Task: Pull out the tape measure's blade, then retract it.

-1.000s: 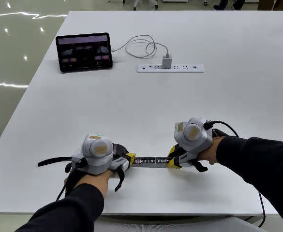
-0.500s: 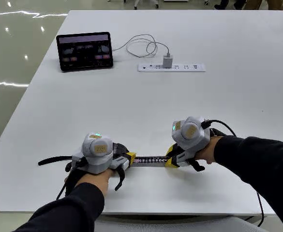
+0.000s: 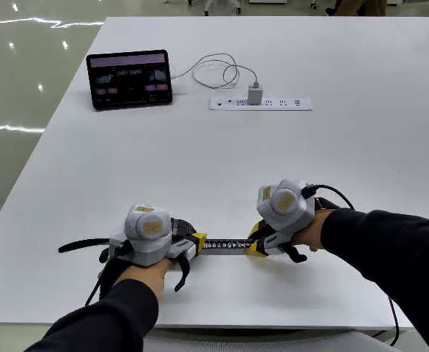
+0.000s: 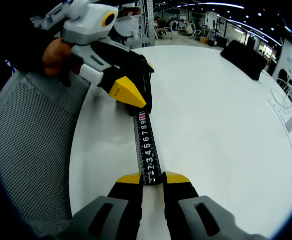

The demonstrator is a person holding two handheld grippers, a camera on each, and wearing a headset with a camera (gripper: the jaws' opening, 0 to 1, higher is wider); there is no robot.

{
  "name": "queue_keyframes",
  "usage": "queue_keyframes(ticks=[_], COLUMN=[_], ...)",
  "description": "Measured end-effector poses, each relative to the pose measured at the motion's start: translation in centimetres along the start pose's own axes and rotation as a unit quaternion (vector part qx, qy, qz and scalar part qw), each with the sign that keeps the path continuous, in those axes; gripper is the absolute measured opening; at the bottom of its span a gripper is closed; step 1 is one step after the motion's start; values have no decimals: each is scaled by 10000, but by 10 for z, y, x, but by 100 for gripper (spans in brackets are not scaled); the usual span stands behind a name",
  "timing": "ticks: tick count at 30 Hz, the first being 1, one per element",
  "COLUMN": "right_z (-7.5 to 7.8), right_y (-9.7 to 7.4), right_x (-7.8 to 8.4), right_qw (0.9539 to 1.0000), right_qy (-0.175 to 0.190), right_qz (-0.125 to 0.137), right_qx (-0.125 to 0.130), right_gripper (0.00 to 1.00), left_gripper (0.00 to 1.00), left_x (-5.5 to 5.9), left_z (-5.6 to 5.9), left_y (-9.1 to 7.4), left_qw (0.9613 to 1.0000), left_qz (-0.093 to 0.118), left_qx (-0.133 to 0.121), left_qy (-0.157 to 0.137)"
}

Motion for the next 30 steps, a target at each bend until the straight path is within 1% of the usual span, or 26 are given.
queue_keyframes(ticks=[9, 11, 30], right_z=[-1, -1, -3], right_y=[2, 3, 9], right_x=[-3, -4, -11], right_qw=[10000, 10000, 9999], right_qy=[9, 66, -37], right_qz=[57, 61, 117], right_qx=[13, 7, -8], right_gripper=[11, 11, 11], left_gripper=[63, 63, 63], left_x=[0, 0, 0], left_z=[0, 0, 0], left_y=[0, 0, 0], left_qw=[10000, 10000, 10000], left_qz=[0, -3, 8], left_qx=[-1, 3, 9], left_qy=[-18, -17, -31])
Point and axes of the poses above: the centre of the closed fingertips' face, and the gripper's own axes: y roughly forward along the fingers, z roughly to its right, x roughly out of its underside, the point moved 9 cm from there along -y, roughly backward along the fingers, and after that the axes turned 8 degrees about y, right-handed, at the moved point
